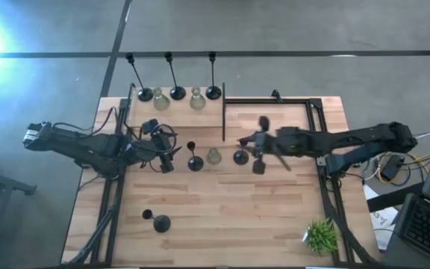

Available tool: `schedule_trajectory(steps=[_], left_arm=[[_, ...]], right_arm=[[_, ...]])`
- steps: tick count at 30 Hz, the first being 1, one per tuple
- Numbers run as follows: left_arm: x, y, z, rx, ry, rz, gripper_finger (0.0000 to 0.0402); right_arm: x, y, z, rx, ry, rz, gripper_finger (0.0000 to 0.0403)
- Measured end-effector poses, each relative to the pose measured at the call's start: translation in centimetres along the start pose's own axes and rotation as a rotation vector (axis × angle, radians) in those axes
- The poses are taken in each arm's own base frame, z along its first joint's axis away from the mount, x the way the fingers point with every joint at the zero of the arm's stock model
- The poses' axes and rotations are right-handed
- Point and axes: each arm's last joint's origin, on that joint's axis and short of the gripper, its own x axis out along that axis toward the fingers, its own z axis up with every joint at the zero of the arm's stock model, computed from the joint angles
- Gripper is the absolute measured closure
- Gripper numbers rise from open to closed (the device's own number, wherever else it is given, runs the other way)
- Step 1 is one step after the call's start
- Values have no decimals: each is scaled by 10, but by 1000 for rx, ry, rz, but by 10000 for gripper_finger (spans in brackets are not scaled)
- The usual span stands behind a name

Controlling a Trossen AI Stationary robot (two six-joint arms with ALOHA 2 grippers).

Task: Pick & Place candle stick holders
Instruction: Put the green glass candle holder on the shelf

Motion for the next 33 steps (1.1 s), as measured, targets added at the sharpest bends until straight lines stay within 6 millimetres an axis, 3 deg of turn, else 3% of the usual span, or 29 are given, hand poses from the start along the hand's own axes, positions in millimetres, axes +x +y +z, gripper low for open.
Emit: schedule_trajectory(steps=[8,13,18,24,33], left_arm=[[-2,2,-5,-7,6,3,170],[-6,5,-5,-19,-8,5,170],[-9,8,-4,-30,-22,5,170],[-11,10,-4,-38,-32,4,170],[-12,10,-4,-39,-33,4,170]], right_arm=[[56,14,3,-271,308,85,304],[89,23,-3,-344,495,136,283],[116,30,-5,-411,574,166,259],[134,34,-7,-460,618,179,233],[141,29,-10,-492,625,149,226]])
